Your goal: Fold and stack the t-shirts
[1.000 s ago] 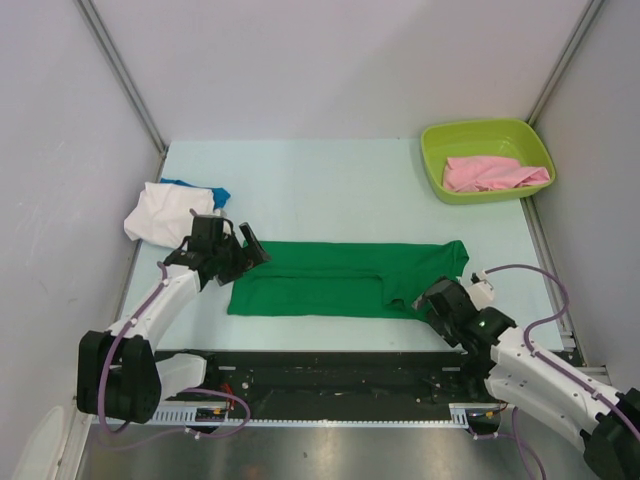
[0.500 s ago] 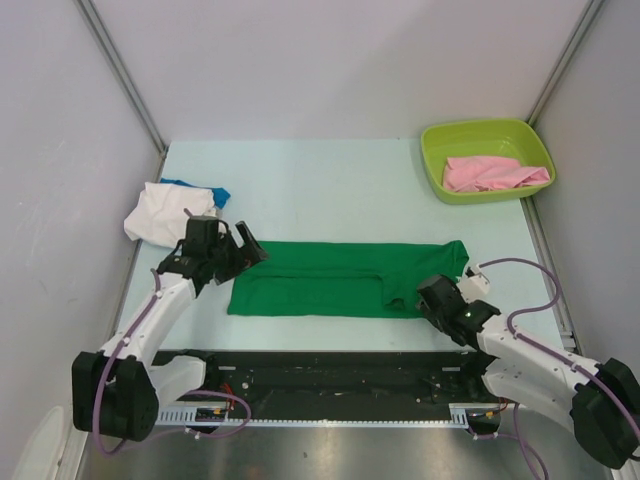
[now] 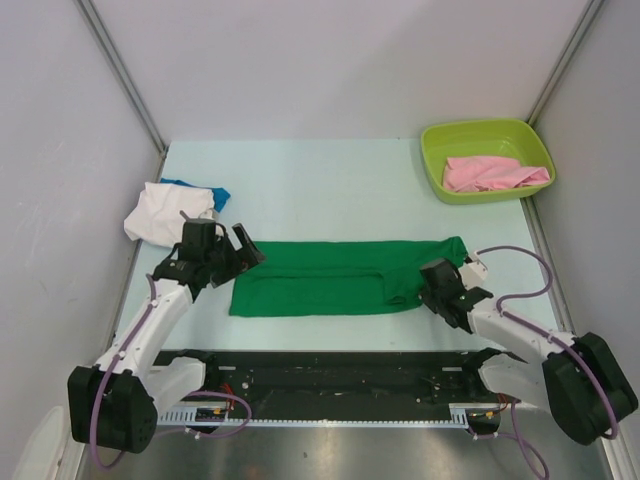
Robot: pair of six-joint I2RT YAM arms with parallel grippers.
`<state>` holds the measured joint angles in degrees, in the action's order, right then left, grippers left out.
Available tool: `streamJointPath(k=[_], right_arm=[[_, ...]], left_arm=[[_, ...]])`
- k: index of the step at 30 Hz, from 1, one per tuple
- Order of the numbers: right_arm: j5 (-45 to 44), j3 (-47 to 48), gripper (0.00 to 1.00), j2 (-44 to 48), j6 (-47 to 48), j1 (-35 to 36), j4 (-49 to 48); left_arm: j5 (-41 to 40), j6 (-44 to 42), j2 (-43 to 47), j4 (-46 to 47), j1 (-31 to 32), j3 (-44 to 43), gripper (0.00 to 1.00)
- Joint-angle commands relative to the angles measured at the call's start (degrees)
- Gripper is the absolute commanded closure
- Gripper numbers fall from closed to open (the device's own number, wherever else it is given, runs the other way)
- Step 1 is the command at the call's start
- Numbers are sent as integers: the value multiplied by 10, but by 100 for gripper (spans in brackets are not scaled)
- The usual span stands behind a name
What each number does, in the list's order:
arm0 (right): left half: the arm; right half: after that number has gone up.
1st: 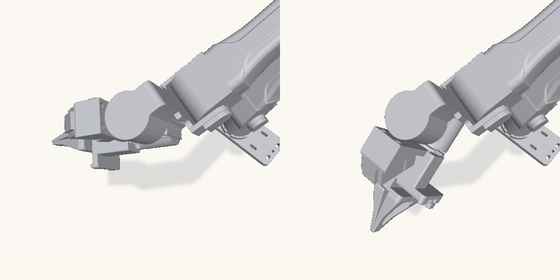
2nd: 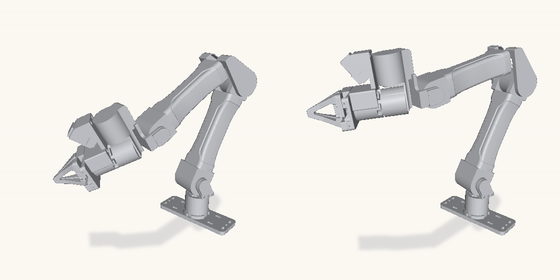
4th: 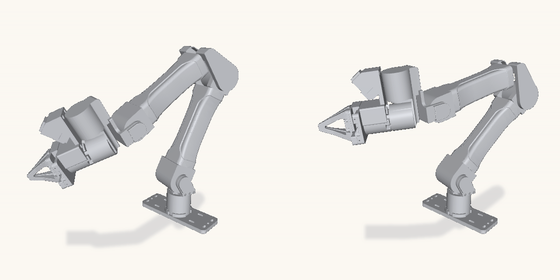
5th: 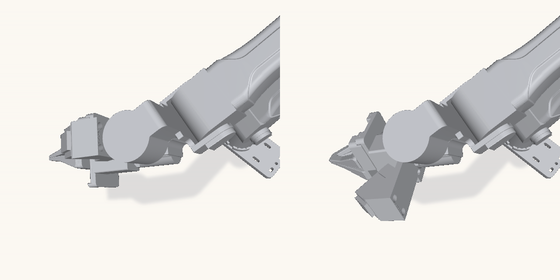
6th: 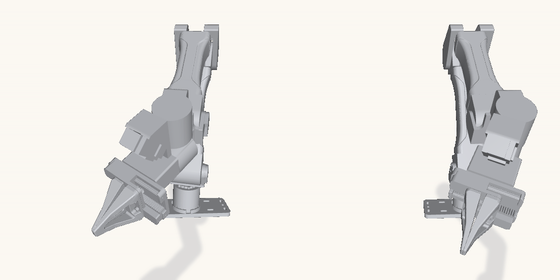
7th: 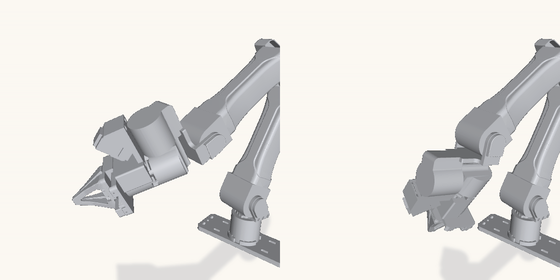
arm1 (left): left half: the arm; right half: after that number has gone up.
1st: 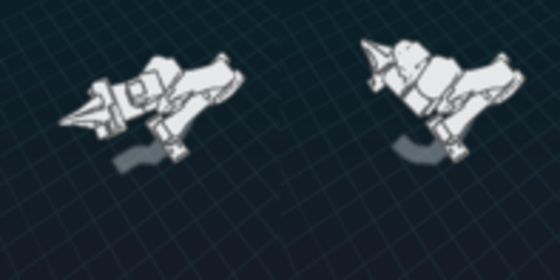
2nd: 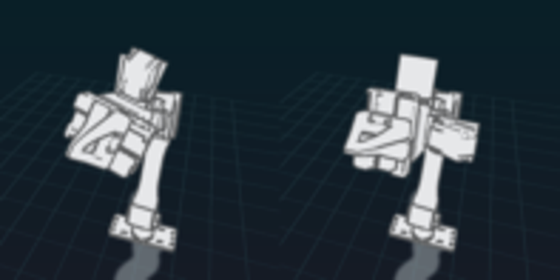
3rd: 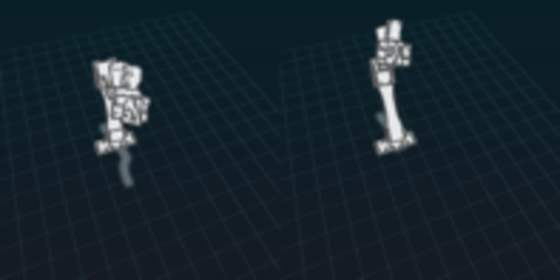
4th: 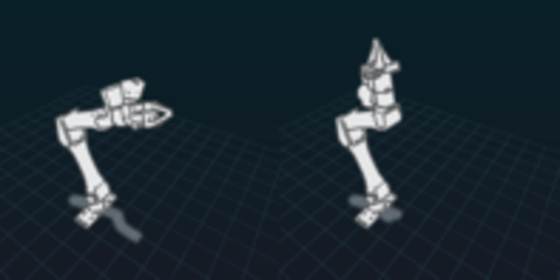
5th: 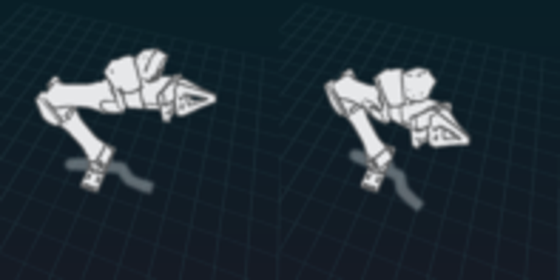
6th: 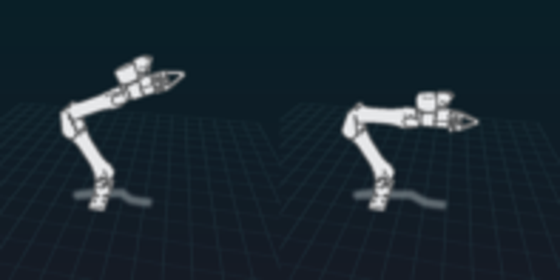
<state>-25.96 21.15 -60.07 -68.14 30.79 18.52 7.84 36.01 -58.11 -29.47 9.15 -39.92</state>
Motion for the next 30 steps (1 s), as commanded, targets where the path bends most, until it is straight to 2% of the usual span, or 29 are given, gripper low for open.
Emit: streamJointPath(k=[1,4,7,8,14,20,27,28,30], right_arm=[[30,46,100,-79,70,-65,-67],[83,103,100,-138,113,-104,-91],[139,151,100,-224,157,-135,-118],[147,194,100,-277,180,-139,-116],[211,392,100,-455,245,-147,-70],[251,537,100,-568,277,-147,-14],[291,831,100,-746,339,-122,129],[292,918,100,-791,350,-117,148],[298,1005,100,-833,372,-107,202]], left_arm=[[-1,-1,21,-2,2,-14,2],[-1,-1,26,-8,3,-16,2],[-5,0,30,-10,2,-19,2],[-5,0,30,-10,2,-20,2],[-8,2,26,-11,2,-31,2],[-15,-1,14,-10,1,-36,2],[-8,7,5,2,-2,-42,2],[-7,8,2,2,-3,-43,2],[-5,10,-1,5,-3,-46,2]])
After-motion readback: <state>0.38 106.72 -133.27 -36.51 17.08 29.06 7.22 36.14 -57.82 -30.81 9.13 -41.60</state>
